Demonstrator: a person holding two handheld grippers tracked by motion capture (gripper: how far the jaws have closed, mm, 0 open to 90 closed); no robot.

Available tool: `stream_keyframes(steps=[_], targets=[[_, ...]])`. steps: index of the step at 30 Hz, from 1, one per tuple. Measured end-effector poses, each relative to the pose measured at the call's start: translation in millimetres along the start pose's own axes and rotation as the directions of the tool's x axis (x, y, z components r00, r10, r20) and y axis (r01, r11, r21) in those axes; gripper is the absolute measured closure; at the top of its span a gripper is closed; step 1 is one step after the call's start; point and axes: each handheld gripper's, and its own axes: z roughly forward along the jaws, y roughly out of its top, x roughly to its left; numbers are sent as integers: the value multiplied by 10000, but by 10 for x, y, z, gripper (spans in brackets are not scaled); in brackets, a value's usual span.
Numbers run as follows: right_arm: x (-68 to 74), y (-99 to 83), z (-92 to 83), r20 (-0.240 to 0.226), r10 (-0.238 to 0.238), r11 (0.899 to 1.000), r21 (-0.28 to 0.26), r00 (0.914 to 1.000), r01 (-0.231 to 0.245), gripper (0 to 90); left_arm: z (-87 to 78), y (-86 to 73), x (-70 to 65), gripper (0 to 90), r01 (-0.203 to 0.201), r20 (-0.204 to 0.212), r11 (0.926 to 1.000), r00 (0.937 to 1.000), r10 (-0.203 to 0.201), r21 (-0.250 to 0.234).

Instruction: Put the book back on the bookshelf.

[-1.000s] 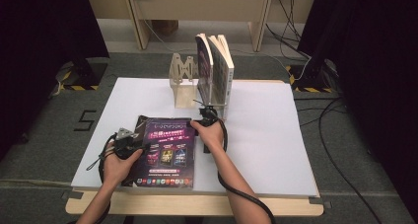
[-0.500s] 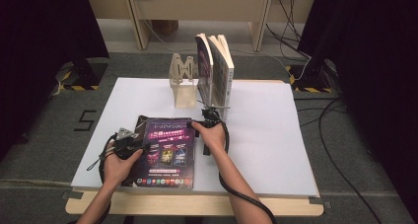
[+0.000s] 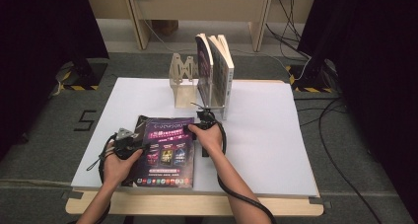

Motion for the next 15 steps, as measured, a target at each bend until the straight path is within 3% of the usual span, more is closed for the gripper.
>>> stream_keyframes(steps=[6, 11, 15], targets=[[19, 43, -29, 194, -269, 9996, -53, 9994, 270, 635, -1, -2, 6, 599, 2, 28, 10000, 10000, -2, -15], [3, 55, -40, 342, 50, 9995, -309, 9994, -39, 677, -1, -1, 6, 598, -3, 17, 10000, 10000, 4, -14], [-1, 51, -37, 327, -39, 9989, -461, 9995, 54, 720, -3, -1, 8, 598, -15, -3, 10000, 10000, 15, -11]])
